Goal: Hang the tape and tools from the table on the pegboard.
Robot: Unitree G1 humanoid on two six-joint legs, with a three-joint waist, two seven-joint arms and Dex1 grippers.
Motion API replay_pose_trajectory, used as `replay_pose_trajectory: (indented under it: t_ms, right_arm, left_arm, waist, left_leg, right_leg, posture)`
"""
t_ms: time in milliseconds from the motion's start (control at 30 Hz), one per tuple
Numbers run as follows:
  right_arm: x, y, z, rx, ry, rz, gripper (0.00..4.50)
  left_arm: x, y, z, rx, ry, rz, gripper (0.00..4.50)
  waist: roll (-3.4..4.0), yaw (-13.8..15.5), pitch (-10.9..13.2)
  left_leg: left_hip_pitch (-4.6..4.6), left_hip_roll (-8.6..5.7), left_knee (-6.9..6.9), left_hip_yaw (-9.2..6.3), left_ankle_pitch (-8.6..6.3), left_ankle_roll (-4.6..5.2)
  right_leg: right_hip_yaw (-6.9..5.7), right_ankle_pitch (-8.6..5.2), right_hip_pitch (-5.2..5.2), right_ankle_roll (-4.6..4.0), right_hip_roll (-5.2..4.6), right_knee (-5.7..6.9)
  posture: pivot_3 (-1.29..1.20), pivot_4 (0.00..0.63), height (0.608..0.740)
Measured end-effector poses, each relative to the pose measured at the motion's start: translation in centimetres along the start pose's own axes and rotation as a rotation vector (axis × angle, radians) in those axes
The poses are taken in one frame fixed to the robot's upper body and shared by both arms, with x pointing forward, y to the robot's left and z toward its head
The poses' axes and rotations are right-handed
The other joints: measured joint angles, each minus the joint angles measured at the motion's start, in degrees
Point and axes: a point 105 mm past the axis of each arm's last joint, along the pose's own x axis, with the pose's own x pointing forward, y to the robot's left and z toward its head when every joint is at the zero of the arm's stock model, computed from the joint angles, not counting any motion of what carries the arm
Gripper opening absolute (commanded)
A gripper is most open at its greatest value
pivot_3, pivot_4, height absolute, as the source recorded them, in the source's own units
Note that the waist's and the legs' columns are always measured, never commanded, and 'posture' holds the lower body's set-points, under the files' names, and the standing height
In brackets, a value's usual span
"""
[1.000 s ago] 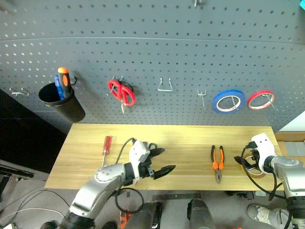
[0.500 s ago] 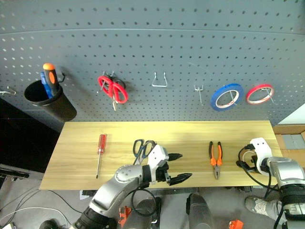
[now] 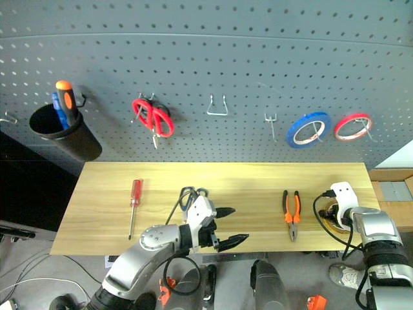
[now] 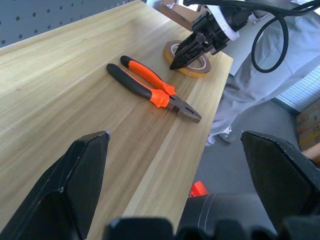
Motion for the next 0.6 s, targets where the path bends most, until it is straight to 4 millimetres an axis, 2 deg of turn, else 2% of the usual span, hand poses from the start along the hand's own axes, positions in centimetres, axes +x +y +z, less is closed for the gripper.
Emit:
replay_pose_trajectory:
  t_ms: [100, 233, 300, 367, 500, 600]
  right_arm:
    - [-0.1, -0.2, -0.2, 0.010, 0.001, -0.004, 0.09]
    - [-0.7, 0.1, -0.9, -0.007, 0.015, -0.011, 0.08]
    - [-1.4, 0.8, -1.3, -0.047, 0.024, -0.016, 0.08]
    - [-2.3, 1.7, -0.9, -0.082, 0.015, -0.022, 0.08]
    - [-6.4, 3.5, 2.4, -0.151, -0.079, -0.031, 0.08]
    - [-10.0, 6.1, 4.1, -0.243, -0.132, 0.048, 0.08]
  left_arm:
    - [0.1, 0.4, 0.7, 0.020, -0.014, 0.000, 4.50]
    - [0.0, 1.5, 1.5, 0.034, -0.028, 0.018, 4.50]
    - [-0.2, 2.1, 2.2, 0.042, -0.047, 0.023, 4.50]
    - [-0.6, 2.5, 2.8, 0.047, -0.070, 0.024, 4.50]
    - [-1.7, 3.3, 3.4, 0.057, -0.099, 0.026, 4.50]
    - [-2.3, 4.4, 4.4, 0.066, -0.156, 0.060, 4.50]
  waist:
    - [0.00, 0.06, 0.00]
    - [0.04, 0.04, 0.00]
    - [0.19, 0.12, 0.05]
    - [0.34, -0.11, 0.11]
    - [0.51, -0.75, 0.17]
    - [0.53, -0.74, 0.16]
  left_leg:
    - [0.00, 0.00, 0.00, 0.01, 0.00, -0.01]
    - [-0.04, 0.00, -0.05, -0.01, 0.02, -0.04]
    - [-0.23, -0.01, -0.04, -0.02, 0.13, -0.23]
    - [-0.29, -0.03, -0.04, 0.04, 0.14, -0.26]
    - [-0.32, 0.00, -0.05, 0.09, 0.14, -0.26]
    - [-0.34, 0.02, -0.05, 0.04, 0.14, -0.25]
  right_leg:
    - [0.00, 0.00, 0.00, 0.00, 0.00, -0.01]
    - [-0.03, 0.00, -0.05, 0.01, 0.00, 0.00]
    - [-0.04, 0.00, -0.25, 0.01, 0.00, 0.02]
    - [0.00, 0.00, -0.31, 0.02, -0.02, 0.02]
    - [0.04, 0.00, -0.44, 0.03, 0.01, 0.11]
    - [-0.03, 0.00, -0.43, 0.04, 0.05, 0.07]
  posture:
    - [-0.04, 0.353, 0.740]
    - [-0.06, 0.344, 0.740]
    - [-0.10, 0.339, 0.740]
    - [-0.12, 0.336, 0.740]
    - [-0.17, 0.328, 0.740]
    - [-0.20, 0.322, 0.740]
